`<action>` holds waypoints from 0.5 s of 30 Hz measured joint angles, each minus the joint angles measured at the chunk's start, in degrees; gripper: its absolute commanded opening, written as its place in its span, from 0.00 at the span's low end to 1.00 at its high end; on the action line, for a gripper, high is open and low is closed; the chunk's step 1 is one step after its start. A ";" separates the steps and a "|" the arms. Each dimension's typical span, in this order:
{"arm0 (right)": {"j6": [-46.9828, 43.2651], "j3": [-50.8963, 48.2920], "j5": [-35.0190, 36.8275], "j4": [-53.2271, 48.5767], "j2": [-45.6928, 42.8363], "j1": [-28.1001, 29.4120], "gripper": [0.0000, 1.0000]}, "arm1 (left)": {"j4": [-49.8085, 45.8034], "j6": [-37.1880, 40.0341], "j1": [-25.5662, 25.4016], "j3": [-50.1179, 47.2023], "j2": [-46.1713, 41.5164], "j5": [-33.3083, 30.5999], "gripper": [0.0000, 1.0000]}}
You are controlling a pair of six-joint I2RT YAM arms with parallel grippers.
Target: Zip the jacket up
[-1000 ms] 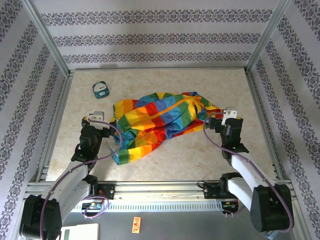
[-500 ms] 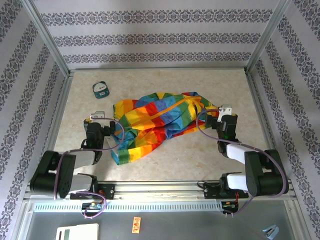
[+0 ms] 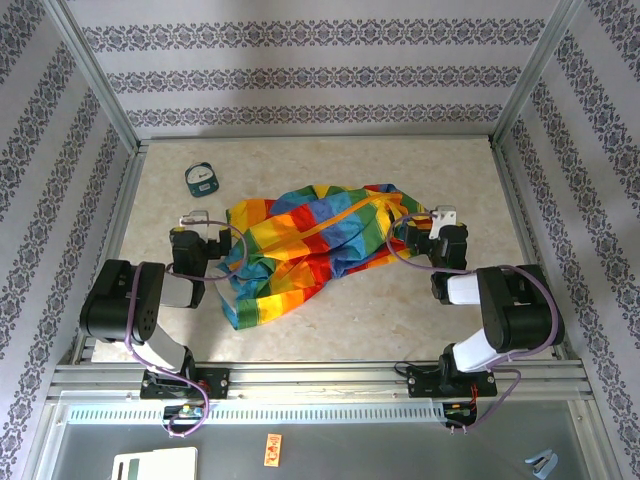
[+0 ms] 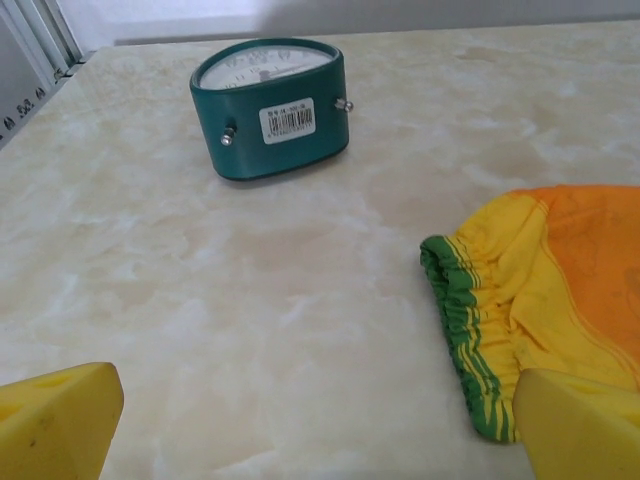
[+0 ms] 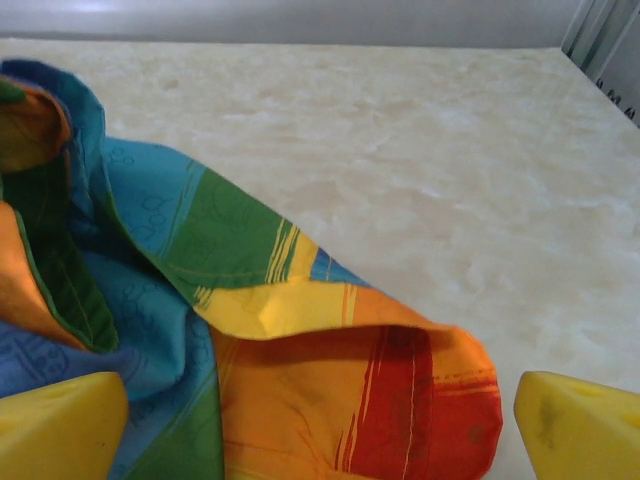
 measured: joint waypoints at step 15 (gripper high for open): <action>0.13 0.66 0.00 1.25 0.00 0.00 0.98 | 0.02 -0.42 0.28 1.25 0.00 0.28 1.00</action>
